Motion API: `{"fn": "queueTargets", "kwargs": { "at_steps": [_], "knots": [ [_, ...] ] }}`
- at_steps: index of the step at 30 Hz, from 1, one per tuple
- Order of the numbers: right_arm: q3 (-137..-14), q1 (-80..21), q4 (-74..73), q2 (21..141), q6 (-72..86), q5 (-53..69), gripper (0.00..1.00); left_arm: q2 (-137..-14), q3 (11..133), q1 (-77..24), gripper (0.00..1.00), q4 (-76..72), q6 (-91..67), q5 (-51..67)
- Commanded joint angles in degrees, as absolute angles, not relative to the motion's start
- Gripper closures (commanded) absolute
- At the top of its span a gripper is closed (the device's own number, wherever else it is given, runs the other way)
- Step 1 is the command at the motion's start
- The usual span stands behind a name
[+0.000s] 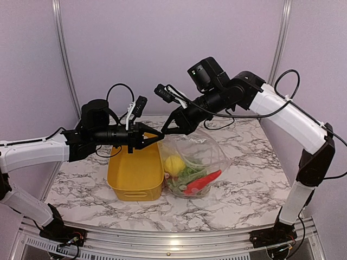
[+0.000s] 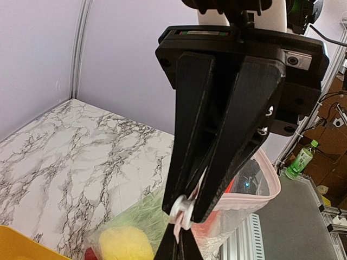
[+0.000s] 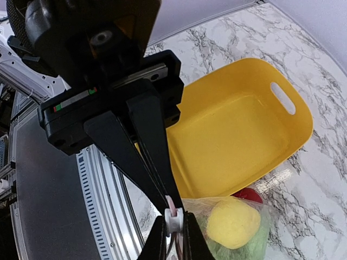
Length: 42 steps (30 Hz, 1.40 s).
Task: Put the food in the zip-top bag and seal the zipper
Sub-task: Zip the zipper on the zipper food storage bag.
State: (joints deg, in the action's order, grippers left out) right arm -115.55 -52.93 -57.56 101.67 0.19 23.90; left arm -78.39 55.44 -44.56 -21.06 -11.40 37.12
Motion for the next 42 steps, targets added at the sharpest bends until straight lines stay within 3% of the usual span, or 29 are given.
{"fn": "queueTargets", "kwargs": {
  "at_steps": [1, 14, 42],
  "knots": [
    [-116.3, -53.4, -60.2, 101.1, 0.4, 21.1, 0.94, -77.3, 56.6, -44.0, 1.00, -22.3, -11.7, 36.2],
    [-116.4, -53.4, -65.1, 98.6, 1.8, 16.1, 0.95, -78.0, 56.9, -42.1, 1.00, -22.4, -10.5, 31.5],
    [-109.5, -53.3, -72.4, 92.4, 7.0, 10.3, 0.99, -76.4, 56.5, -29.4, 1.00, -18.2, -5.6, 36.4]
  ]
}}
